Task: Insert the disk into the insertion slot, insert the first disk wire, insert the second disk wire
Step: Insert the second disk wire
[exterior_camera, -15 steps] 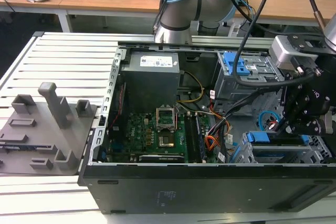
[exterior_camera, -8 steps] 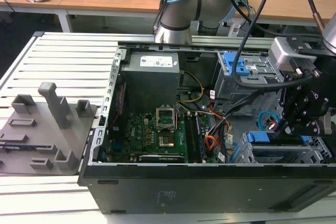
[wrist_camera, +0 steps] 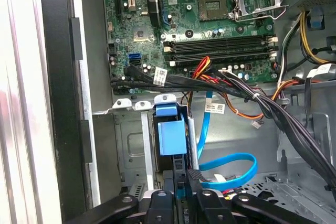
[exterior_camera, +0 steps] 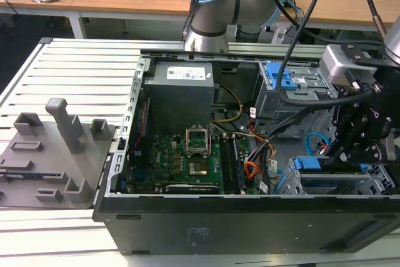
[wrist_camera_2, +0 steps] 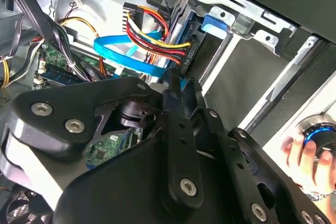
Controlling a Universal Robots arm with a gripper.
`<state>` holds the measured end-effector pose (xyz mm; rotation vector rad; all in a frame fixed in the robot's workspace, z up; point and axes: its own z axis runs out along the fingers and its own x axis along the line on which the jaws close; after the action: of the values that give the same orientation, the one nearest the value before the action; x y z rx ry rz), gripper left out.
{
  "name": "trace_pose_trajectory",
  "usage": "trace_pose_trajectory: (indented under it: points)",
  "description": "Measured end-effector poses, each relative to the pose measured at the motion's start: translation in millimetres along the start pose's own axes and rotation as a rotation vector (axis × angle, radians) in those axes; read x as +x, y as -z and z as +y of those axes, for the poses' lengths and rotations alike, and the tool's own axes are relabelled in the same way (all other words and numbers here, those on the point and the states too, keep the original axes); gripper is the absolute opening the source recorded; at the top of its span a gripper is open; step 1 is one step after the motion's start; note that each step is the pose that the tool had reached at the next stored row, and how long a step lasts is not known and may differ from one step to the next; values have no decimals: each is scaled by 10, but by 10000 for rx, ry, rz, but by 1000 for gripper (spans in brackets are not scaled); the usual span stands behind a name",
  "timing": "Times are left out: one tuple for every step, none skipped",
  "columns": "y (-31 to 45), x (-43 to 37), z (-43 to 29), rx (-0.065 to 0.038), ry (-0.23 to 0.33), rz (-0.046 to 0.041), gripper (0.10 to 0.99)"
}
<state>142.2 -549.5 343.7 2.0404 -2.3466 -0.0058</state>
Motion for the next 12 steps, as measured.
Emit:
trace_pose_trajectory:
  points:
    - [22, 1, 0, 1, 0, 1, 239]
    - [50, 1, 1, 1, 0, 1, 239]
    - [77, 2, 2, 1, 0, 2, 239]
    - [101, 2, 2, 1, 0, 1, 239]
    - [137, 3, 3, 1, 1, 1, 239]
    - [152, 3, 4, 0, 2, -1, 224]
    - [158, 4, 8, -1, 0, -10, 157]
    - [158, 6, 16, -5, 0, -40, 106]
    - [158, 13, 53, -16, 5, -164, 106]
    - [156, 23, 101, -21, 8, -277, 106]
    - [155, 28, 136, -21, 9, -336, 106]
    - [155, 31, 151, -21, 9, -348, 106]
